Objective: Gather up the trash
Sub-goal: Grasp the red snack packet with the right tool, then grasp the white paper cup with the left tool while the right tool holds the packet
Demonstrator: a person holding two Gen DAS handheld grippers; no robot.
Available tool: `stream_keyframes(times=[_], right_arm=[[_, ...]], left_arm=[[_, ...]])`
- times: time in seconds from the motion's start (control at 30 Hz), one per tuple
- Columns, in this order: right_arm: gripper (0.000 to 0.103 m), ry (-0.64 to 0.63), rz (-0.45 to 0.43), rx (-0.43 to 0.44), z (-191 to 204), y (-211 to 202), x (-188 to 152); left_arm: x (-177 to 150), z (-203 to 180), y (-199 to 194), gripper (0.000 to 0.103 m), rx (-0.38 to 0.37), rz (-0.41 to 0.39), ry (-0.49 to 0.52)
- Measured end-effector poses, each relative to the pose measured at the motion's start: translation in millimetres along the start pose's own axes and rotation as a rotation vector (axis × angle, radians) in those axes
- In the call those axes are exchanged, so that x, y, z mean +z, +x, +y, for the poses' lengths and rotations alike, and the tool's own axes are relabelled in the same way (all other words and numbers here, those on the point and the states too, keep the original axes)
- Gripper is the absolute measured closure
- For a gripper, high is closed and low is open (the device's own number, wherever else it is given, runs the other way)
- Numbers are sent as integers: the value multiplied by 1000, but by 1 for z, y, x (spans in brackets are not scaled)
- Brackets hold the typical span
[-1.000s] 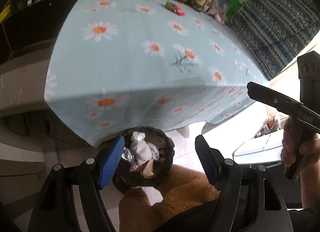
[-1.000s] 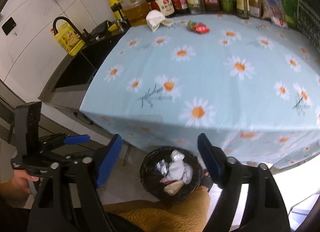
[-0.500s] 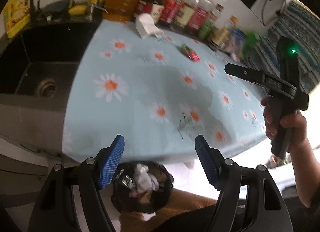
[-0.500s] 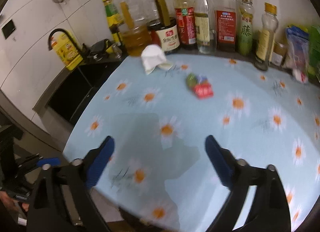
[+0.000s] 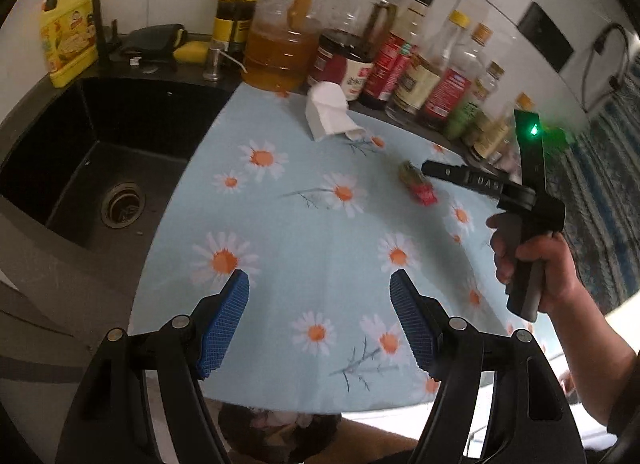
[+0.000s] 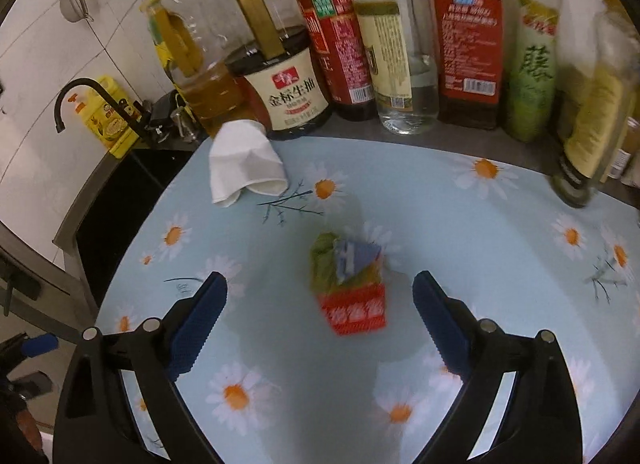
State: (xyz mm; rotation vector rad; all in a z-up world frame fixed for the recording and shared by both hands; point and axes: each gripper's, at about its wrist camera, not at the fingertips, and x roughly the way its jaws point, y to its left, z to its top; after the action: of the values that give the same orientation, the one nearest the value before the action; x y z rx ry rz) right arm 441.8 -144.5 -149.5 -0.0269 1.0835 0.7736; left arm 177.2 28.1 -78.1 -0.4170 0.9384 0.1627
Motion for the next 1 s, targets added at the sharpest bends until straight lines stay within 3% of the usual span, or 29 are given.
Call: stream_keyframes(times=[0.4, 0.47, 0.9, 1.0], right_arm=[[40, -100, 33, -40, -6, 28, -6], [52, -120, 27, -56, -5, 28, -7], [53, -98, 3, 20, -14, 9, -11], [53, -86, -21, 48, -17, -6, -13]], left_arm=[[16, -11, 31, 32, 75, 28, -7], [20, -14, 34, 32, 88, 36, 4], [49, -33, 54, 32, 115, 55, 61], [63, -33, 63, 24, 123, 57, 40]])
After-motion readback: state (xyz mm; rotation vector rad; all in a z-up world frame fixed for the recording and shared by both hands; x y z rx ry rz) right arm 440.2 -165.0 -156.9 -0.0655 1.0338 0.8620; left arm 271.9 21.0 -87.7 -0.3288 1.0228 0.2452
